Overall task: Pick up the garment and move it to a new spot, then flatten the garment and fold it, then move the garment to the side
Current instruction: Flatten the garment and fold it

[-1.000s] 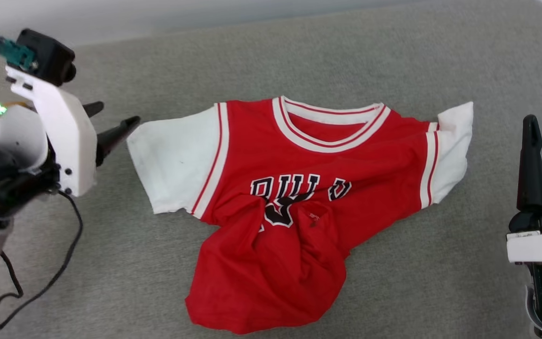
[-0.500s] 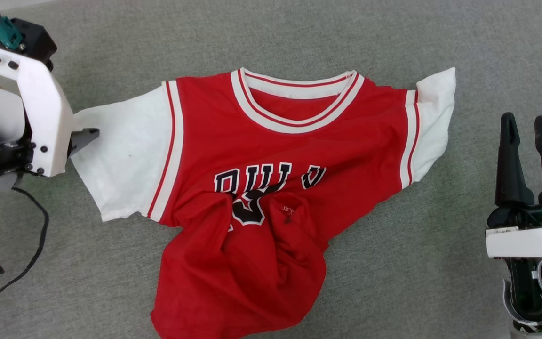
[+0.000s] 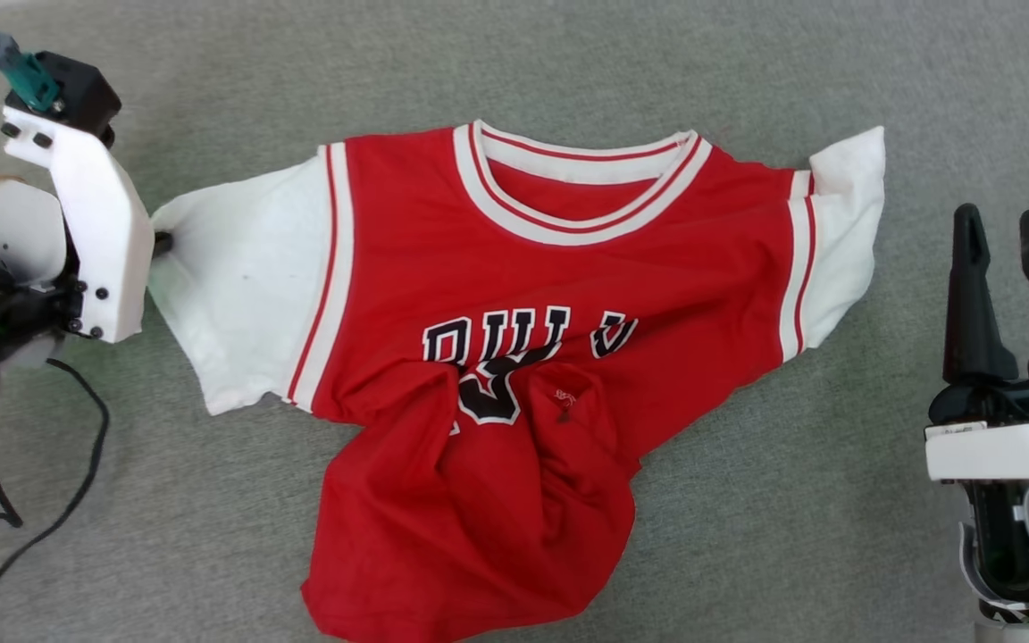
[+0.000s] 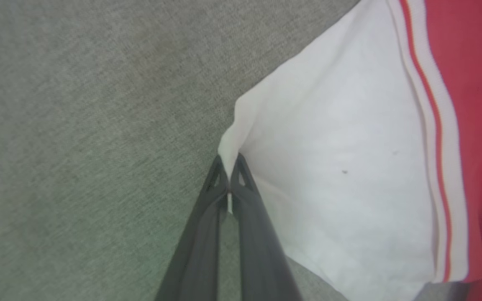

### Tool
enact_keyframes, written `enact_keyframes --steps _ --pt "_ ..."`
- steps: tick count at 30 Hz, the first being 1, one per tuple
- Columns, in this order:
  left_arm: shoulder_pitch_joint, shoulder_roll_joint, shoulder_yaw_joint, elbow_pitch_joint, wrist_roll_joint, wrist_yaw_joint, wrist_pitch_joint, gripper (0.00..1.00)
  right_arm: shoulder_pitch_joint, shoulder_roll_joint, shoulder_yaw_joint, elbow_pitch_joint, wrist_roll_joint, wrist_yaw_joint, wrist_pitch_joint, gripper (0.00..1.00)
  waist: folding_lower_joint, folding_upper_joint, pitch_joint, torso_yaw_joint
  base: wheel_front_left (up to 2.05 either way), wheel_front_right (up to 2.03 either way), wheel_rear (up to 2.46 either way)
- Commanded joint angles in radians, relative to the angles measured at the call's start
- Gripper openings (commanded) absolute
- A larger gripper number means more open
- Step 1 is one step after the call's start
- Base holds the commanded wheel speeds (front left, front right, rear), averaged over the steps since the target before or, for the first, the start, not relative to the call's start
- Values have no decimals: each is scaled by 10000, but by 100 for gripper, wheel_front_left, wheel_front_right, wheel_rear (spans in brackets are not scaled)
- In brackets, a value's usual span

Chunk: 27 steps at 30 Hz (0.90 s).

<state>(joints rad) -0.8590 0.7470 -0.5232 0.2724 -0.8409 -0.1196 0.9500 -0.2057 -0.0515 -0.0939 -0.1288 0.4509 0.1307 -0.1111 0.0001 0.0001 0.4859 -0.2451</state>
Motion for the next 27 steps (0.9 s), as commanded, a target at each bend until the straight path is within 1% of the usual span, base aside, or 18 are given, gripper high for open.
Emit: enact_keyframes --steps 1,2,5,9,11,15,16,18,20,21,23,27 --pt "318 -30 -24 157 -19 36 -112 0 -90 23 -65 -27 -75 -1 66 100 -1 -1 -175 170 0 0 0" --pt "369 -4 1 182 0 30 -275 0 -52 23 -106 -40 -163 -1 158 100 -1 -1 -266 264 0 0 0" --pt "558 304 98 169 132 2 -749 0 14 22 -226 -67 -336 -1 455 100 -1 -1 -559 502 0 0 0" --pt "947 473 462 -95 37 -5 -1691 0 182 22 -474 97 -695 1 1216 100 -1 -1 -974 866 0 0 0" --pt "1163 612 616 -329 40 -16 -2137 0 241 22 -559 160 -1049 -1 1791 100 -1 -1 -1149 1084 0 0 0" --pt "1600 768 787 -1113 120 -30 -2975 0 266 10 -816 185 -1868 -1 3333 100 -1 -1 -1453 1556 0 0 0" --pt "1709 779 894 -1334 110 32 -3206 0 184 -64 -857 138 -2026 1 3735 100 -1 -1 -1488 1667 0 0 0" --pt "2036 843 982 -1867 78 80 -3492 0 -53 -355 -876 73 -2277 -1 4639 100 -1 -1 -1517 1886 0 0 0" --pt "2299 923 1053 -2491 42 149 -3676 0 -293 -732 -717 43 -2221 -1 5644 100 -1 -1 -1498 2106 0 0 0" --pt "2636 1012 1114 -3439 23 233 -3854 0 -968 -1534 -466 119 -1952 -1 7244 100 -1 -1 -1381 2416 0 0 0" --pt "2813 1039 1090 -4051 -37 231 -3861 0 -1566 -2116 -213 241 -1760 -1 8379 100 -1 -1 -1198 2573 0 0 0" --pt "2915 1124 1038 -5267 138 361 -3824 0 -2780 -3043 145 728 -1282 -1 10784 100 -1 -1 -835 2931 0 0 0"
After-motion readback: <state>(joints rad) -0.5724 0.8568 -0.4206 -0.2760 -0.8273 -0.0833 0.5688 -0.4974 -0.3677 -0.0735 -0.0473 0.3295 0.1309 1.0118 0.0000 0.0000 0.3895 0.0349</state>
